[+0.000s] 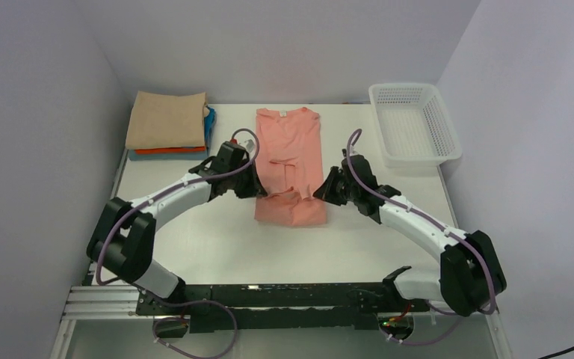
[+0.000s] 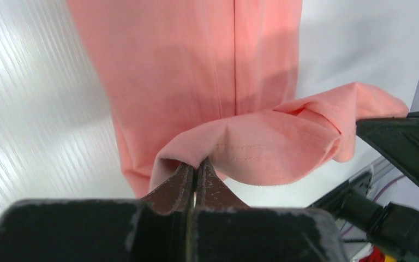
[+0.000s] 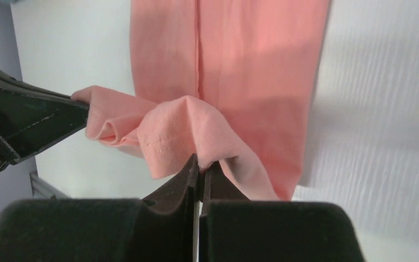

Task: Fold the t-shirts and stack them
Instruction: Fold the folded rectangular tshirt in 1/3 of the way

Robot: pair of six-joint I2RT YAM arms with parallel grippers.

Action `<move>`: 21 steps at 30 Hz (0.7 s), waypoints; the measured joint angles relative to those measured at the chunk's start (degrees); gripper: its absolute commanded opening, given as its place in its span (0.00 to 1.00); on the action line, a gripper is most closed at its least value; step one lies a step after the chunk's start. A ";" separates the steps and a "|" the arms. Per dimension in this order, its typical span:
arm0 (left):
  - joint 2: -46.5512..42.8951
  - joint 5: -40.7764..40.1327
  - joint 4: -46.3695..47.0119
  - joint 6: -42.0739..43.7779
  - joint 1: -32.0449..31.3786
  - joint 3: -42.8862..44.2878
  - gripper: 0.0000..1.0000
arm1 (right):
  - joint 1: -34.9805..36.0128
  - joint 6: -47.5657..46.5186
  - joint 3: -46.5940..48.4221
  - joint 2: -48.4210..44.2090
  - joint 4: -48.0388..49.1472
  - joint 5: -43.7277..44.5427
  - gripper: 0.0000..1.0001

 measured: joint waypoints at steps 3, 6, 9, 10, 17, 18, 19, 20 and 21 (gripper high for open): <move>3.34 0.20 0.74 1.11 1.73 3.54 0.00 | -2.67 -1.05 1.84 3.23 2.45 -0.22 0.00; 6.23 0.35 1.11 2.03 3.34 6.47 0.00 | -4.87 -2.21 4.11 7.65 4.33 -1.05 0.00; 8.26 0.59 1.38 2.78 4.72 8.07 0.00 | -6.12 -3.43 6.54 11.58 5.51 -2.01 0.00; 9.07 0.74 1.33 3.06 5.18 8.74 0.00 | -6.38 -3.82 7.45 12.90 5.92 -2.25 0.00; 15.63 1.77 1.27 4.66 7.15 13.86 0.05 | -7.78 -5.75 12.74 19.41 7.37 -3.69 0.00; 16.52 1.84 1.33 4.74 7.39 14.32 0.07 | -8.07 -5.99 13.46 20.44 7.54 -3.96 0.00; 17.07 1.86 1.33 4.81 7.52 14.60 0.09 | -8.35 -6.14 14.32 21.73 7.91 -4.37 0.00; 17.79 1.95 1.33 4.85 7.76 14.93 0.10 | -8.55 -6.27 14.86 22.69 8.24 -4.63 0.00; 18.38 2.08 1.31 5.03 7.91 15.17 0.11 | -8.74 -6.32 15.52 23.89 8.57 -4.92 0.00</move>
